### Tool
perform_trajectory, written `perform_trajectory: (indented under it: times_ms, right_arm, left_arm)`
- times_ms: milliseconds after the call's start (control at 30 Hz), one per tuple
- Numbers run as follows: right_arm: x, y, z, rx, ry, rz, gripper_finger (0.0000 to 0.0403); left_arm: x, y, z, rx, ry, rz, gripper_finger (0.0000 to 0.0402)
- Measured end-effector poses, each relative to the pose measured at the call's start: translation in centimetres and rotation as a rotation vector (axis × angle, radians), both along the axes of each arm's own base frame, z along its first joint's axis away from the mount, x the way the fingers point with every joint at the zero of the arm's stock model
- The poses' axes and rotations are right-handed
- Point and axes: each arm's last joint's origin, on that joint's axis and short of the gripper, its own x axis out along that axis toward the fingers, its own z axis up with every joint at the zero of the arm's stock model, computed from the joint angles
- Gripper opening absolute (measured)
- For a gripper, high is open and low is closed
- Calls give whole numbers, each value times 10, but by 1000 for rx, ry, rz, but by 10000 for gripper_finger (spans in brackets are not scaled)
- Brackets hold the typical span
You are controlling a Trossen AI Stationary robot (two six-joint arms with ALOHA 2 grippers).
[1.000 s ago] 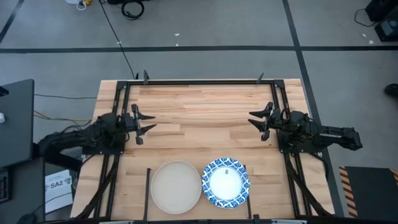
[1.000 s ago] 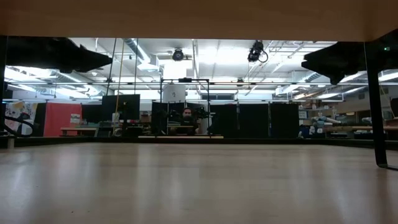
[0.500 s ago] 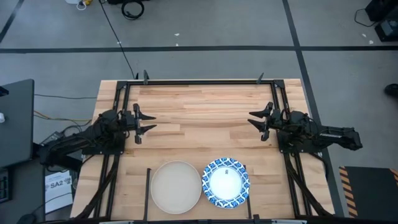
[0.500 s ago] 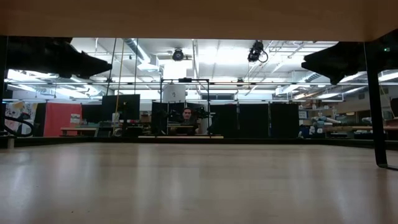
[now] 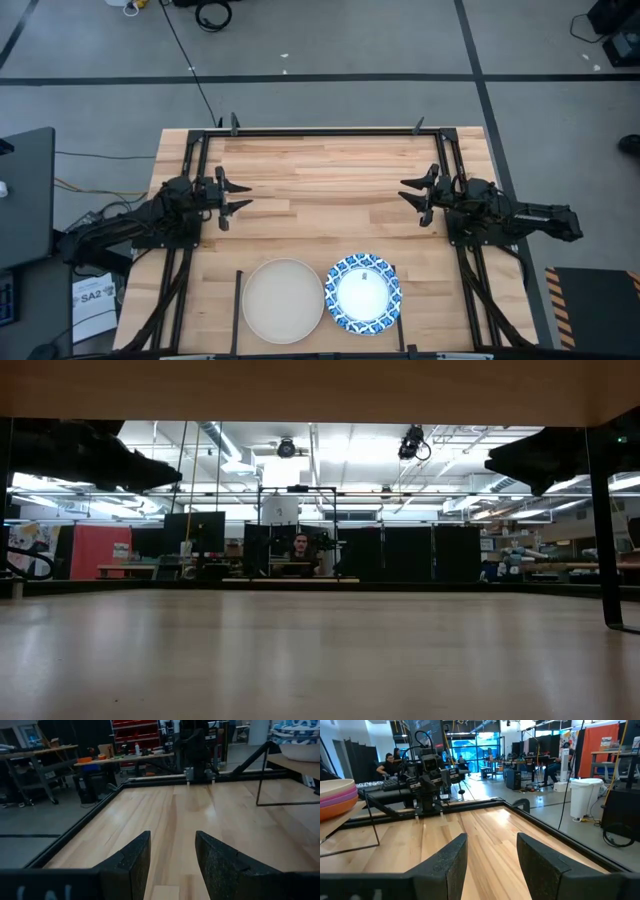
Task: Place and stack plates onto a shelf
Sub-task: Return to Home Position
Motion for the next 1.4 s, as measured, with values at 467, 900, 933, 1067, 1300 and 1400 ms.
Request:
perform_trajectory:
  times_ms: [467, 900, 933, 1067, 1300, 1400]
  right_arm:
    - [0, 0, 0, 0, -1, 0, 176]
    - [0, 0, 0, 0, -1, 0, 176]
    - [0, 0, 0, 0, -1, 0, 176]
    - [0, 0, 0, 0, -1, 0, 176]
    - [0, 0, 0, 0, 0, 0, 176]
    - [0, 0, 0, 0, -1, 1, 176]
  left_arm:
    - [0, 1, 6, 21, -66, 15, 162]
    - [5, -19, 4, 16, -48, -159, 162]
    - [5, -20, 3, 12, -36, -173, 162]
    - [5, -25, 2, -41, -27, -168, 162]
    - [2, -24, 4, -83, -63, -56, 162]
    - [0, -25, 6, -81, -88, -56, 162]
